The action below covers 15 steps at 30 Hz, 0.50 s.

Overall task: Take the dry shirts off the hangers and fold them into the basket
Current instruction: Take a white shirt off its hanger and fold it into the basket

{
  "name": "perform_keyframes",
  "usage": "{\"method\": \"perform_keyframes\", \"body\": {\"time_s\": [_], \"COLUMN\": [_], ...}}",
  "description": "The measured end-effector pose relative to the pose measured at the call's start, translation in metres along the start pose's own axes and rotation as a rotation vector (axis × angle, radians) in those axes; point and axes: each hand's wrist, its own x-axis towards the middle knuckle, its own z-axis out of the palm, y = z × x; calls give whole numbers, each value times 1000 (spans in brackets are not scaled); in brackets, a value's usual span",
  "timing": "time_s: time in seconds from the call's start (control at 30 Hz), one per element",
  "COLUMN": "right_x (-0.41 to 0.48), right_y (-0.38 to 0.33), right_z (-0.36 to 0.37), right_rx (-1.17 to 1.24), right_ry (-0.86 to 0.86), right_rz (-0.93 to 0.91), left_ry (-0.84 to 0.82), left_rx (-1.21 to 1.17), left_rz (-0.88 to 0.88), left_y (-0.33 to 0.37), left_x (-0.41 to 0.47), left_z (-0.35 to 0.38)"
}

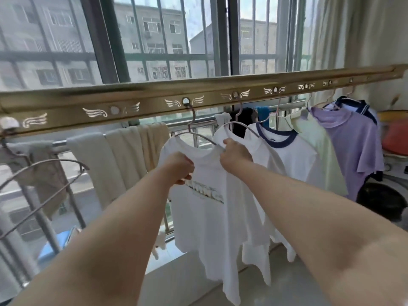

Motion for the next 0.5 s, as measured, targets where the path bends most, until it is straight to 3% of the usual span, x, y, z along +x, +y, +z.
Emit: {"method": "perform_keyframes", "body": {"time_s": [0.1,0.23,0.37,0.5], "right_x": [14,20,22,20], "right_y": [-5,-2,6,22], "right_z": [15,31,32,23], "right_rx": [-68,59,118,212], "right_ry": [0,145,308,288], "right_rz": [50,82,-4,-27], "left_ry": [23,17,21,177], "left_rx": [-41,-75,-125,-172], "left_rz": [77,125,141,240], "left_y": [-2,-7,-8,4], "left_x": [17,35,50,60], "left_z": [-9,-11,-2,9]}}
